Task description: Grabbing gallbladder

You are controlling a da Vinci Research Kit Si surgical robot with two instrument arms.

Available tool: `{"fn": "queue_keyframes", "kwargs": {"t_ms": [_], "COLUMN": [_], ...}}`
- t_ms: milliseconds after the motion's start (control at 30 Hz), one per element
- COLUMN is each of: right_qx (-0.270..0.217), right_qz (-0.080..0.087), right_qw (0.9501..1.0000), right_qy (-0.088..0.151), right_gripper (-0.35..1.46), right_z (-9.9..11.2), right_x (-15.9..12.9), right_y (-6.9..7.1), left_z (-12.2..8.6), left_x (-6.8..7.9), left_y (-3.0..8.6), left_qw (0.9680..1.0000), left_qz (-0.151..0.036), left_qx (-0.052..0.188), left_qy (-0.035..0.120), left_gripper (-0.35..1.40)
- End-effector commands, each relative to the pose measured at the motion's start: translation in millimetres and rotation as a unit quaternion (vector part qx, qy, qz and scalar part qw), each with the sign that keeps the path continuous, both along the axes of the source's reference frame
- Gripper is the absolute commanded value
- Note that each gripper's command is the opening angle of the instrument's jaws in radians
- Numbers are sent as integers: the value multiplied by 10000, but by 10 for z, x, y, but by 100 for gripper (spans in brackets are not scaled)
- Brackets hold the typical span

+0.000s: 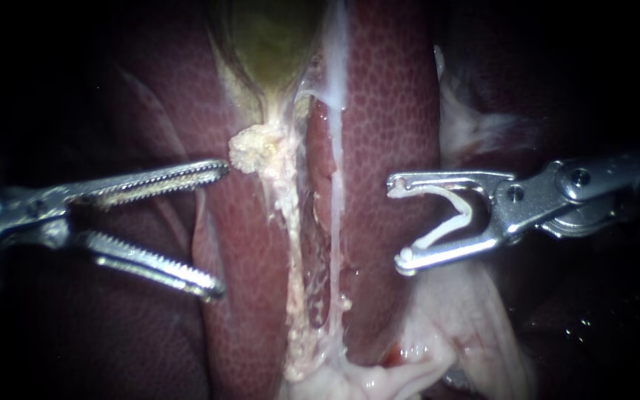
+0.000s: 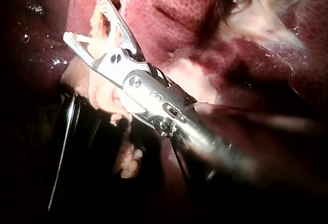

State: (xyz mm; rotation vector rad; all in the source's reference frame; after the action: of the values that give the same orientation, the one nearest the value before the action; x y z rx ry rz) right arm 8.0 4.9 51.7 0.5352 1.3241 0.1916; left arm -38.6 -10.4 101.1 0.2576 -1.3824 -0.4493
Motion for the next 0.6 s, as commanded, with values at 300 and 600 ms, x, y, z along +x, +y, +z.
{"fn": "queue_keyframes", "kwargs": {"t_ms": [300, 600], "right_qx": [0, -1], "right_qz": [1, 0], "right_qw": [10000, 10000], "right_qy": [-1, 0], "right_gripper": [60, 60], "right_z": [0, 0], "right_x": [0, 0], "right_y": [0, 0], "left_z": [-4, 10], "left_x": [3, -7], "left_y": [22, 48], "left_qw": [9999, 9997], "left_qz": [-110, -199], "left_qx": [22, -26], "left_qy": [66, 136], "left_gripper": [76, 78]}}
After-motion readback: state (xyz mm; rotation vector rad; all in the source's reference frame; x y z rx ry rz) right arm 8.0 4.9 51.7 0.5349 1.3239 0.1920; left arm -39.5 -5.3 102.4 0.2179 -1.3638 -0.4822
